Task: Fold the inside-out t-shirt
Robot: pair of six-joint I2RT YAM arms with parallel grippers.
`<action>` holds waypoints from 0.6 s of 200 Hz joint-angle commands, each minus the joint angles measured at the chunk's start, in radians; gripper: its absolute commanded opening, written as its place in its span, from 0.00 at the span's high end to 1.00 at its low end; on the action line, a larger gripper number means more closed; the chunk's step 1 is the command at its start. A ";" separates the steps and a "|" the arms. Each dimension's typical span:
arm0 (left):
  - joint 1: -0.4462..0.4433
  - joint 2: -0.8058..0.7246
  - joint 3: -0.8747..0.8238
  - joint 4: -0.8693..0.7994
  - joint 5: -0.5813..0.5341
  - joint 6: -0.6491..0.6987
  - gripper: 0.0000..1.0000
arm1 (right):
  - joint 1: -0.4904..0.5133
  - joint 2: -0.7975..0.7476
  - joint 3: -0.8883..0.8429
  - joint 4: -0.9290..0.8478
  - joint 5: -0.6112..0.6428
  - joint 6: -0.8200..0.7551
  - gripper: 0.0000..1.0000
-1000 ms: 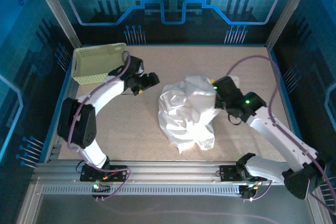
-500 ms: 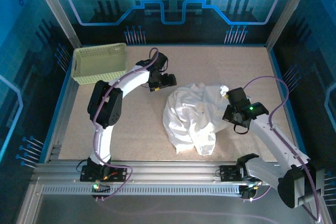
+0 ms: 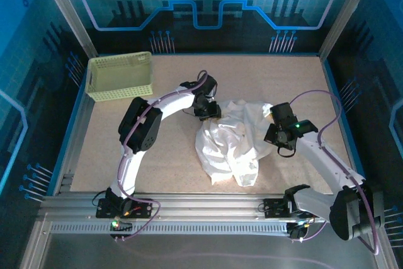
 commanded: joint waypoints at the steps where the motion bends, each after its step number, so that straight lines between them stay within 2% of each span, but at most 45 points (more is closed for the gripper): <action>1: 0.016 -0.014 0.037 -0.012 0.011 0.020 0.86 | -0.013 0.023 0.050 0.044 -0.034 -0.036 1.00; 13: 0.039 -0.051 0.032 -0.015 -0.011 0.024 1.00 | -0.010 0.035 0.079 0.066 -0.054 -0.063 1.00; 50: 0.192 -0.297 0.013 -0.025 -0.100 0.017 1.00 | 0.059 0.126 0.329 0.066 -0.071 -0.207 1.00; 66: 0.225 -0.426 0.029 -0.034 -0.162 0.048 1.00 | 0.095 0.165 0.477 0.043 -0.057 -0.255 1.00; 76: 0.221 -0.508 0.029 -0.035 -0.201 0.066 1.00 | 0.107 0.185 0.557 0.033 -0.051 -0.270 1.00; 94: 0.199 -0.625 -0.029 -0.002 -0.196 0.061 1.00 | 0.107 0.200 0.659 0.008 -0.017 -0.279 1.00; 120: 0.102 -0.742 -0.202 0.048 -0.199 0.063 1.00 | 0.050 0.179 0.650 -0.019 0.021 -0.286 1.00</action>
